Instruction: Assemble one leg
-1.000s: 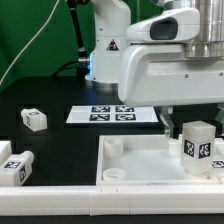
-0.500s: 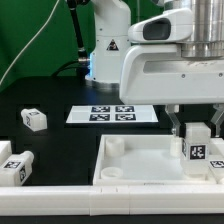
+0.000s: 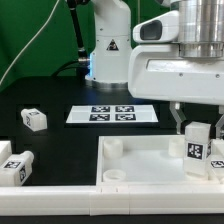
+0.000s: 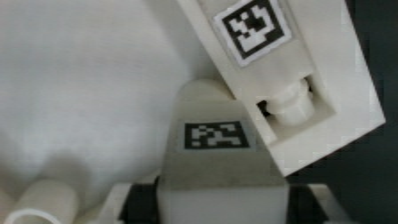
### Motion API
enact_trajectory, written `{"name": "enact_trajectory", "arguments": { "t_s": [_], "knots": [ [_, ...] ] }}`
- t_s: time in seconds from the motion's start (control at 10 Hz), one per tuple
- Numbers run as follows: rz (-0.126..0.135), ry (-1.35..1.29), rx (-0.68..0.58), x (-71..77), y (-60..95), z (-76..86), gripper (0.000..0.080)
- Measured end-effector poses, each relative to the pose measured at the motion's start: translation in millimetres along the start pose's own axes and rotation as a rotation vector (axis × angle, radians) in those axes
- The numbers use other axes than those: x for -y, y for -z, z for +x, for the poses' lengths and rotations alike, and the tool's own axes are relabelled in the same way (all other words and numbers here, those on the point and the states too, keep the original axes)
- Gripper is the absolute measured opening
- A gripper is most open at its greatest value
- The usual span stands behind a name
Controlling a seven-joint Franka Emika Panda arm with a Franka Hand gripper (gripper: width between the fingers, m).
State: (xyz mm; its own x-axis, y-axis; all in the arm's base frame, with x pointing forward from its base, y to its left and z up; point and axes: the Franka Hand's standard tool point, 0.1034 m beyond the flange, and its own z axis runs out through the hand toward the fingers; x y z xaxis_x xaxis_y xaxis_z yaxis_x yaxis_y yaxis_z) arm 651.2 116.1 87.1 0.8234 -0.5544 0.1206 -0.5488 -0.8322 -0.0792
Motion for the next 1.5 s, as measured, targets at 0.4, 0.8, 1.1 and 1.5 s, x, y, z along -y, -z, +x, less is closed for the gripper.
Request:
{"name": "enact_trajectory", "arguments": {
  "t_s": [0.4, 0.8, 1.1, 1.5],
  "knots": [
    [0.007, -0.377, 0.022, 0.0, 0.0, -1.5, 0.0285],
    [0.003, -0.564, 0.04, 0.2, 0.2, -2.8, 0.0285],
    [-0.007, -0.292, 0.021, 0.4, 0.9, -1.8, 0.053],
    [-0.009, 0.145, 0.015, 3.8, 0.8, -4.5, 0.0648]
  ]
}}
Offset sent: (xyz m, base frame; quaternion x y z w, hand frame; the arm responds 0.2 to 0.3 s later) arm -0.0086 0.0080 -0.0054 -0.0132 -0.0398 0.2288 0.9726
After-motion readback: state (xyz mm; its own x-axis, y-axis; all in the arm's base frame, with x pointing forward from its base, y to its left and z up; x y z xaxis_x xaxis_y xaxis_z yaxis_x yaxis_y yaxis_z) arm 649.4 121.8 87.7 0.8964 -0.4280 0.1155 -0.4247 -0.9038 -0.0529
